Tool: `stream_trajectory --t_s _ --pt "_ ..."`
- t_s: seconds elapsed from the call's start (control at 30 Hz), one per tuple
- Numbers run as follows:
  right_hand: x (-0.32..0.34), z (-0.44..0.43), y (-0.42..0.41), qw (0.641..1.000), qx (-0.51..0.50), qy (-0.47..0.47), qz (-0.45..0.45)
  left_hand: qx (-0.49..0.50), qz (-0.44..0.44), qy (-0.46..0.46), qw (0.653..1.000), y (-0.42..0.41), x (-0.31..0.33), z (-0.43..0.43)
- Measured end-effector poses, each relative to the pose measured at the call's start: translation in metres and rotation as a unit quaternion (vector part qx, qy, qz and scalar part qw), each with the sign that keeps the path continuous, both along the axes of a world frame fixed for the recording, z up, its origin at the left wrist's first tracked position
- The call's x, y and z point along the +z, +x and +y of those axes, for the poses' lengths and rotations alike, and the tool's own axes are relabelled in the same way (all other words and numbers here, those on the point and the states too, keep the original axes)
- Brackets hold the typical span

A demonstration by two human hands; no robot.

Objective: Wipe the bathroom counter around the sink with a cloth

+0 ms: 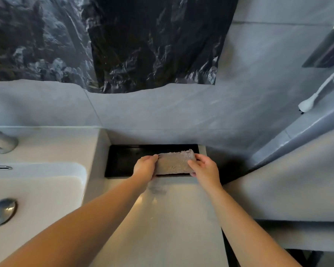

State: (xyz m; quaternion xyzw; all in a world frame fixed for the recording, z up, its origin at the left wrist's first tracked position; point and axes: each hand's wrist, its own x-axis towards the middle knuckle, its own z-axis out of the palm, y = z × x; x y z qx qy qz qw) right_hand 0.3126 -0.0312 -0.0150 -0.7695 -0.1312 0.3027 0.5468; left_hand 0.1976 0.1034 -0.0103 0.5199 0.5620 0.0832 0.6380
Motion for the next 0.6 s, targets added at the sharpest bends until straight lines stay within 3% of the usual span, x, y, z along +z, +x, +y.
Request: stream_trajectory --t_s 0.1,0.17,0.23,0.43,0.5,0.6 --pt "-0.026 0.013 0.014 0.994 0.014 -0.062 -0.091 -0.016 0.065 0.093 0.993 0.02 -0.028 0.011" --pt "-0.037 0.018 0.019 0.99 0.008 -0.074 -0.116 -0.086 0.133 0.219 0.963 0.026 -0.039 0.012" --pt "-0.045 0.022 0.021 0.985 0.005 -0.086 -0.152 -0.129 0.148 0.31 0.93 0.03 -0.046 0.013" --pt "-0.053 0.031 0.014 0.928 0.028 -0.204 -0.311 -0.201 0.23 0.431 0.849 0.029 -0.06 0.02" --pt "-0.048 0.029 0.013 0.913 0.029 -0.243 -0.325 -0.19 0.224 0.433 0.853 0.024 -0.055 0.021" --pt "-0.038 0.016 0.009 0.928 0.005 -0.216 -0.303 -0.164 0.166 0.438 0.868 0.005 -0.042 0.019"
